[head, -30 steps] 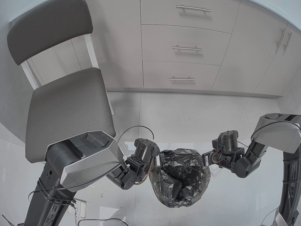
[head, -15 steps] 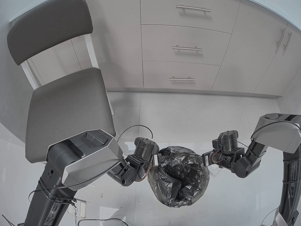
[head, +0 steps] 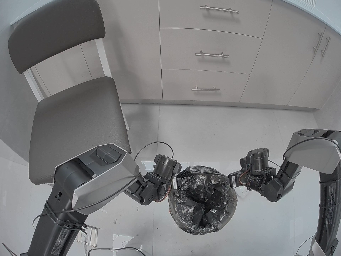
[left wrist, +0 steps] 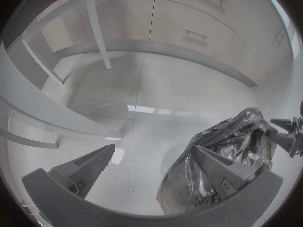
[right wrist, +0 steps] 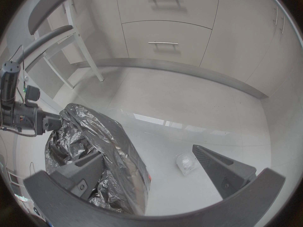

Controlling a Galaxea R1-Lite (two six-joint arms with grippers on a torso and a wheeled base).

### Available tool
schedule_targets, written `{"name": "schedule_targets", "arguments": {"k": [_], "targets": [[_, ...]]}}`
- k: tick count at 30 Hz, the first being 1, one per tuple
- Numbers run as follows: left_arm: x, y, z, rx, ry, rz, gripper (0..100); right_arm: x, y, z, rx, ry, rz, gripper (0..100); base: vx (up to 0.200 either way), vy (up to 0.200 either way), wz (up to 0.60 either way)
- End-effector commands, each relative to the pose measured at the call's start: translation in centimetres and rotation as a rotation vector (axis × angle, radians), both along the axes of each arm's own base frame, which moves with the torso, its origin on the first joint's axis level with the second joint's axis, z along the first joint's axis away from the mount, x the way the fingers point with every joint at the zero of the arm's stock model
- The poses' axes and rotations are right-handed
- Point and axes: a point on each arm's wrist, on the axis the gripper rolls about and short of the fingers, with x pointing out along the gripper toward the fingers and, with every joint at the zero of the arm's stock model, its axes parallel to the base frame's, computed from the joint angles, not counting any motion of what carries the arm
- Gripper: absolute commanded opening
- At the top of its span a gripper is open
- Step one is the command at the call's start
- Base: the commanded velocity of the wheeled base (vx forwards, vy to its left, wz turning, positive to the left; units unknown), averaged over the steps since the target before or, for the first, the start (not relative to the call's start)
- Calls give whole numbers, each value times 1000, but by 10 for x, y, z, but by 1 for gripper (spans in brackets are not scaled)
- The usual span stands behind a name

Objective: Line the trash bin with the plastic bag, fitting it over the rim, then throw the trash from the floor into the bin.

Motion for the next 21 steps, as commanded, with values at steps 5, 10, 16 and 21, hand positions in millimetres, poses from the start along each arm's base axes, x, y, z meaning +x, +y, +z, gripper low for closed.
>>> {"name": "schedule_targets", "arguments": {"k": [5, 10, 16, 21], "targets": [[5, -4, 7, 6, 68, 37, 100, 6, 7, -18, -9, -39, -42, 100, 0, 0, 0], [4, -4, 7, 5, 67, 38, 100, 11, 10, -16, 26, -60, -73, 100, 0, 0, 0], [3, -4, 6, 5, 69, 35, 100, 18, 8, -18, 42, -73, -113, 100, 0, 0, 0], [3, -4, 6, 5, 69, 35, 100, 21, 9, -14, 76, -92, -131, 100, 0, 0, 0]]}}
